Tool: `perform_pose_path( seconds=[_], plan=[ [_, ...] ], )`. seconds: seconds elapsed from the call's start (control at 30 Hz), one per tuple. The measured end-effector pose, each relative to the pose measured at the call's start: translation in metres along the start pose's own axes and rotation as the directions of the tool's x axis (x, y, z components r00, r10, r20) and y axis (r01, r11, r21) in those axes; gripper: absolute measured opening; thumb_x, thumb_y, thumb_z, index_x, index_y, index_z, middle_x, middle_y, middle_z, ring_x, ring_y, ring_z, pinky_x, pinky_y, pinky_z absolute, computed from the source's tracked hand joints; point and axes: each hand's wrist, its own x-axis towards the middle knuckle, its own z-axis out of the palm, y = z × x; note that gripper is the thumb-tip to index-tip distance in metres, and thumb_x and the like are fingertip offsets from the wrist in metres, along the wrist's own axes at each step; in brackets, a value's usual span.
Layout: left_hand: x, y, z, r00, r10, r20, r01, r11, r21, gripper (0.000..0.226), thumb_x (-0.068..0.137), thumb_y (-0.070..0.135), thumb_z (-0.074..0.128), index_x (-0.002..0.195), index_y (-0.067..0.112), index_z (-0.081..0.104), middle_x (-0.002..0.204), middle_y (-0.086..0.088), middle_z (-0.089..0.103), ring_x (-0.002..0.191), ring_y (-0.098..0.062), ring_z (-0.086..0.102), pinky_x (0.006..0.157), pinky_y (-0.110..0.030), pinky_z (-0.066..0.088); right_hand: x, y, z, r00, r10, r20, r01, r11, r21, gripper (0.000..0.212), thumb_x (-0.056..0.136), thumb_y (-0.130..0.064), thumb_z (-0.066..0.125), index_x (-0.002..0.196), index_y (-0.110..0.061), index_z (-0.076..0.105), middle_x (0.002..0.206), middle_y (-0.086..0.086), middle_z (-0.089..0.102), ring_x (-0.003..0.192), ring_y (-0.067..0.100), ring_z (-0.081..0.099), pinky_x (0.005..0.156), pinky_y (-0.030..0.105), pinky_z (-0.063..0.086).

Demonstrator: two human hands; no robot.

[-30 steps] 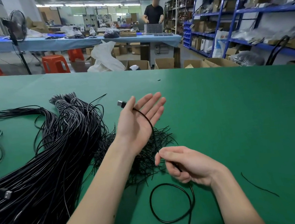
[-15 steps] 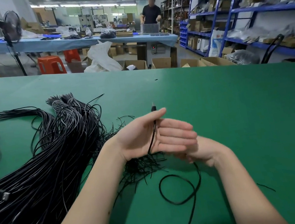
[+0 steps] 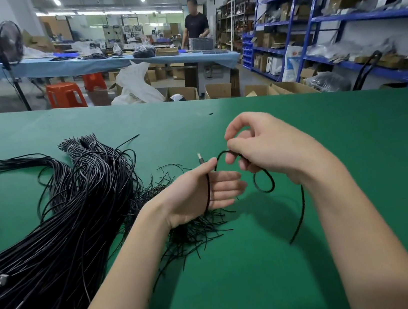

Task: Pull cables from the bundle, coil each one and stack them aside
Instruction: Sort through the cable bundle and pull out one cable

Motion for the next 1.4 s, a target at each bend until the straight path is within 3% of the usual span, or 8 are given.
perform_pose_path(
  seconds=[0.13,0.2,0.3,0.47,0.63,0.8,1.1,1.4],
  plan=[
    [0.002,-0.002,-0.007,0.989,0.147,0.017,-0.139,0.96,-0.245,0.051,0.105,0.041,0.031,0.1,0.005,0.068,0.073,-0.006,0.072,0.072,-0.016,0.07,0.089,-0.031,0.052,-0.025,0.016,0.035,0.998,0.006,0.067,-0.034,0.9,0.435,0.007,0.099,-0.008,0.059,0.102,-0.013,0.056,0.067,-0.002,0.07,0.039,0.004,0.048,0.038,0.015,0.035],
    [0.001,-0.001,-0.008,0.979,0.201,0.036,-0.178,0.927,-0.33,0.056,0.103,0.042,0.033,0.119,-0.001,0.066,0.104,-0.018,0.074,0.091,-0.021,0.073,0.084,-0.03,0.053,-0.032,0.035,0.05,0.989,0.038,0.142,-0.108,0.841,0.529,0.006,0.1,-0.011,0.06,0.103,-0.012,0.056,0.072,0.001,0.069,0.04,0.005,0.041,0.037,0.015,0.029],
    [0.0,0.003,-0.009,0.962,0.261,0.083,-0.217,0.91,-0.354,0.064,0.103,0.044,0.029,0.14,-0.005,0.049,0.145,-0.024,0.052,0.137,-0.03,0.051,0.114,-0.039,0.038,-0.035,0.067,0.059,0.949,0.065,0.309,-0.236,0.798,0.555,0.007,0.101,-0.018,0.059,0.102,-0.013,0.062,0.072,0.001,0.066,0.043,0.005,0.036,0.039,0.015,0.024],
    [0.0,0.005,-0.02,0.908,0.405,0.113,-0.285,0.791,-0.541,0.062,0.106,0.039,0.03,0.14,-0.009,0.05,0.148,-0.026,0.049,0.14,-0.035,0.046,0.116,-0.045,0.038,-0.042,0.101,0.066,0.821,0.039,0.569,-0.334,0.842,0.423,0.023,0.103,-0.033,0.057,0.095,-0.026,0.077,0.06,-0.004,0.053,0.049,0.008,0.037,0.048,0.019,0.025],
    [-0.005,0.01,-0.014,0.864,0.483,0.143,-0.302,0.724,-0.62,0.061,0.107,0.036,0.03,0.138,-0.011,0.051,0.147,-0.028,0.048,0.14,-0.037,0.045,0.118,-0.046,0.035,-0.044,0.114,0.078,0.705,-0.115,0.7,-0.504,0.614,0.608,0.043,0.099,-0.057,0.043,0.099,-0.02,0.066,0.055,-0.008,0.03,0.05,0.008,0.02,0.047,0.02,0.015],
    [-0.007,0.012,-0.013,0.87,0.484,0.094,-0.3,0.671,-0.678,0.06,0.107,0.036,0.03,0.135,-0.012,0.055,0.144,-0.027,0.052,0.137,-0.037,0.05,0.115,-0.047,0.039,-0.039,0.118,0.075,0.723,-0.081,0.686,-0.543,0.548,0.636,0.028,0.1,-0.044,0.053,0.086,-0.02,0.058,0.055,-0.009,0.025,0.05,0.006,0.017,0.044,0.018,0.013],
    [-0.016,0.01,-0.006,0.902,0.111,0.416,-0.053,0.988,-0.148,0.066,0.104,0.044,0.03,0.137,-0.008,0.053,0.139,-0.027,0.057,0.131,-0.035,0.055,0.113,-0.045,0.043,-0.005,0.097,0.044,0.879,0.328,0.347,-0.461,0.769,0.442,0.028,0.104,-0.014,0.042,0.078,-0.02,0.052,0.053,-0.009,0.029,0.046,0.005,0.019,0.038,0.016,0.013],
    [-0.008,0.01,0.0,0.993,-0.116,0.032,0.103,0.957,0.271,0.069,0.105,0.05,0.023,0.136,-0.002,0.054,0.134,-0.019,0.064,0.12,-0.026,0.063,0.107,-0.037,0.048,0.006,0.037,0.003,0.987,0.144,0.065,-0.123,0.961,-0.249,0.031,0.094,-0.035,0.06,0.074,-0.016,0.074,0.052,-0.01,0.057,0.049,0.012,0.04,0.05,0.025,0.031]
  ],
)
